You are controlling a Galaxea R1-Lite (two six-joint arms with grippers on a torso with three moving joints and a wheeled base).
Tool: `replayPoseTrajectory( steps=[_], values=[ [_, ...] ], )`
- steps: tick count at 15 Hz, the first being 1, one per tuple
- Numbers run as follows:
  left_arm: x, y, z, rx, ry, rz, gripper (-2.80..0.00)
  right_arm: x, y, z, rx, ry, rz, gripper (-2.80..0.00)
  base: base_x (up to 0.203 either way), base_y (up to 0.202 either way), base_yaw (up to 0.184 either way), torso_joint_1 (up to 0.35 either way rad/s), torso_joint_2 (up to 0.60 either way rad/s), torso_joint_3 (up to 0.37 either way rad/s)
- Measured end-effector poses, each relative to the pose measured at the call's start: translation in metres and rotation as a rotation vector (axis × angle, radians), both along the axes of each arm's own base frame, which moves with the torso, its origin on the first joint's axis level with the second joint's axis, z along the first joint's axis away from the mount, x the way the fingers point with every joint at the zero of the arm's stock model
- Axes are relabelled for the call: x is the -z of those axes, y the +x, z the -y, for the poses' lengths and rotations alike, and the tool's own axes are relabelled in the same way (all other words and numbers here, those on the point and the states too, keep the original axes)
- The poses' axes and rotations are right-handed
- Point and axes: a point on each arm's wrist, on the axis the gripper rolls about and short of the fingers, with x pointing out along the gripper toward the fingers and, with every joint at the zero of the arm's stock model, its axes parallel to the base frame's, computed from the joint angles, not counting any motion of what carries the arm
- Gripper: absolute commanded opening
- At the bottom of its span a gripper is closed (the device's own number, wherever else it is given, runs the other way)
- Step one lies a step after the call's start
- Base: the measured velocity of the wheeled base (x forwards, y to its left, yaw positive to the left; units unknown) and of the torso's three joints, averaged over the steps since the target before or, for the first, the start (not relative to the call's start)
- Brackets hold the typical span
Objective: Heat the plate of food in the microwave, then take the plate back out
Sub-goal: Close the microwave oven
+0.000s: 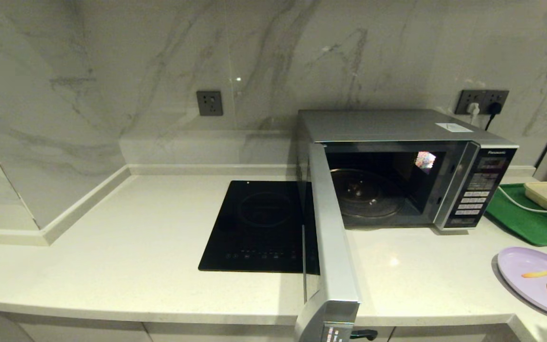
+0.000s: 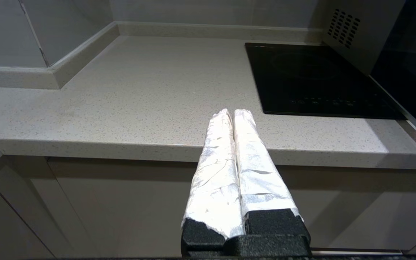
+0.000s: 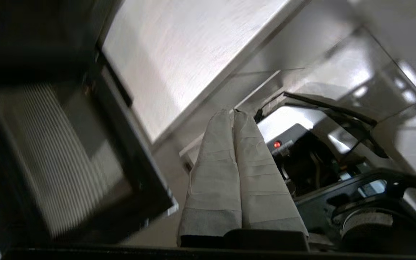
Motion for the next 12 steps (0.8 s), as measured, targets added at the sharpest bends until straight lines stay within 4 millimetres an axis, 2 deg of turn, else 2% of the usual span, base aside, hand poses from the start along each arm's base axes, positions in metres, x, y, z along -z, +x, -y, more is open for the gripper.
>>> replayPoseTrajectory(
  steps=[8, 10, 12],
  values=[
    [0.000, 0.000, 0.000, 0.000, 0.000, 0.000, -2.80, -0.084, -0.001, -0.095, -0.627, -0.069, 0.163, -2.80, 0.000, 0.000, 0.000, 0.000, 0.00, 0.000],
    [0.000, 0.000, 0.000, 0.000, 0.000, 0.000, -2.80, -0.100, 0.006, -0.116, -0.722, -0.129, 0.202, -2.80, 0.000, 0.000, 0.000, 0.000, 0.00, 0.000],
    [0.000, 0.000, 0.000, 0.000, 0.000, 0.000, -2.80, -0.112, 0.020, -0.146, -0.810, -0.190, 0.233, -2.80, 0.000, 0.000, 0.000, 0.000, 0.00, 0.000]
  ],
)
